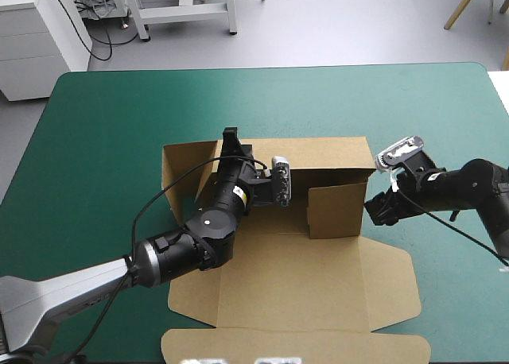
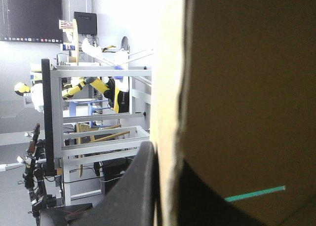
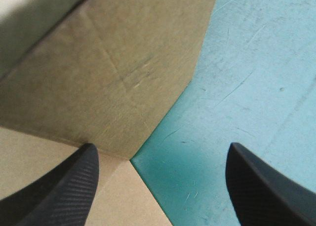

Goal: Fold the box

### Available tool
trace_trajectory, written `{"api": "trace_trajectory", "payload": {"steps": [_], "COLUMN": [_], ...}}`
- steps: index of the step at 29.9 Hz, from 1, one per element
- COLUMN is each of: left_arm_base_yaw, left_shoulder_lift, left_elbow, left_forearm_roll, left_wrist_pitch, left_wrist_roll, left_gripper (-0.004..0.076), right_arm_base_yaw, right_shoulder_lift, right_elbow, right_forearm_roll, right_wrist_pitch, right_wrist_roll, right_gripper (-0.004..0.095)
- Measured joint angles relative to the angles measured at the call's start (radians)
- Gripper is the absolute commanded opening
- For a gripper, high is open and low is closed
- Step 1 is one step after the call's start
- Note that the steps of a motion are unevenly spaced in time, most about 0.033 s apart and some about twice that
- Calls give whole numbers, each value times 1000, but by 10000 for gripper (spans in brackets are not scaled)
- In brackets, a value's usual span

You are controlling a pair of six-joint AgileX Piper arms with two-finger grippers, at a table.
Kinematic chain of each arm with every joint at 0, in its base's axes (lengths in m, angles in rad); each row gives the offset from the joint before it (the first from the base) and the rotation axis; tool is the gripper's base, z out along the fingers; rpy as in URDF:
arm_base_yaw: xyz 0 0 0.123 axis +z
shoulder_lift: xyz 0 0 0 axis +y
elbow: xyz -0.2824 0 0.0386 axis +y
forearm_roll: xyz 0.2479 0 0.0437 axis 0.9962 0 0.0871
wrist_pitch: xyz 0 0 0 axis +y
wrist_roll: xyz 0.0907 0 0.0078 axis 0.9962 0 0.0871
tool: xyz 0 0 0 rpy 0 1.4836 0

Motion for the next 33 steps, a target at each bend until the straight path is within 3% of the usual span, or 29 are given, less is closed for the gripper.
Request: {"api": "trace_trajectory", "payload": {"steps": [15,25,33], "left_arm_base_yaw": [0,0,0], "left_shoulder_lift": [11,23,23], "left_elbow": [0,-3,-3], "left_forearm_roll": [8,22,22], "left_wrist_pitch": [10,17,17], "left_wrist_roll": [4,16,17], "left_gripper": [-10,-10,-10], "right_arm_base_yaw": [0,0,0], "right_shoulder_lift": [0,0,-1], "right_elbow": [0,46,125], "right_forearm_roll": [-23,235,283], "right_wrist_pitch": [83,62,-77], "right_wrist_roll": [-8,-99,-139], "right_gripper": [602,603,590]}}
